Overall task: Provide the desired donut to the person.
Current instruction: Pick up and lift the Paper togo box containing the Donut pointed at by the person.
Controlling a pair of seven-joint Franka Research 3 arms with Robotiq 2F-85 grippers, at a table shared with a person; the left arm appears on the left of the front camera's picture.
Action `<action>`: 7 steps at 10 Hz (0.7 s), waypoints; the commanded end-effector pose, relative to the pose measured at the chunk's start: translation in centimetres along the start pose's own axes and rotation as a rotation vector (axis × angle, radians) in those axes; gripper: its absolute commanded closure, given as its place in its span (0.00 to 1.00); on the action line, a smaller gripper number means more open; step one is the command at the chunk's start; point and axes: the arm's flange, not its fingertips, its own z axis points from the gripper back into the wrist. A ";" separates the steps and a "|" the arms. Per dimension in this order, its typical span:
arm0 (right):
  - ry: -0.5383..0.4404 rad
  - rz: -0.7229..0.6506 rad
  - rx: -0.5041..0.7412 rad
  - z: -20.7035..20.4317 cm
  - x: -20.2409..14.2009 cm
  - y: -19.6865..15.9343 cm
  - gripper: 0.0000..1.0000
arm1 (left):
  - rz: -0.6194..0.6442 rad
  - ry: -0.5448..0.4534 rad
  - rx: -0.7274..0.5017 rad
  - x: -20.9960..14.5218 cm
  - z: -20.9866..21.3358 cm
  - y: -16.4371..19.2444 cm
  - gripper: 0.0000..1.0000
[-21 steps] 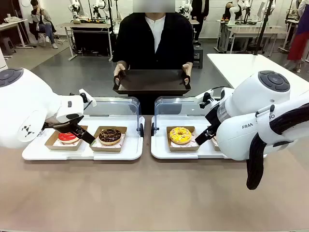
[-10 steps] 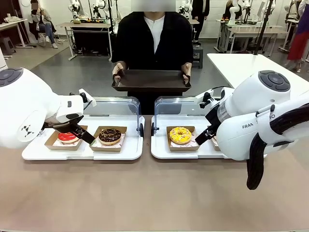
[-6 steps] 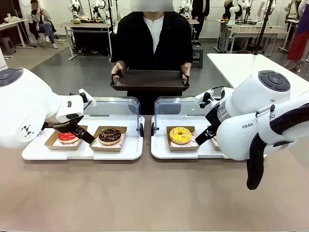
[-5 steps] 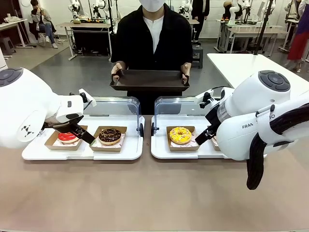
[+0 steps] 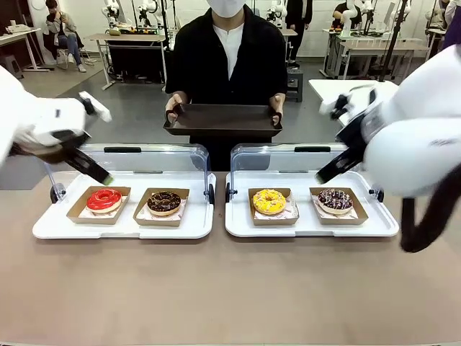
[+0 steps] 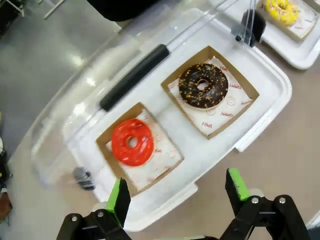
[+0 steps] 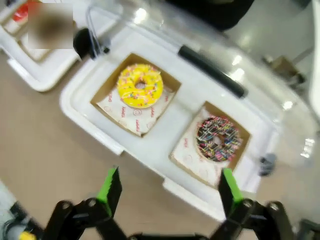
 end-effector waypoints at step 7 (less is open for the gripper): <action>-0.024 -0.023 0.000 13.0 -3.2 -1.0 0.00 | -0.015 -0.030 0.003 -2.1 10.3 1.2 0.00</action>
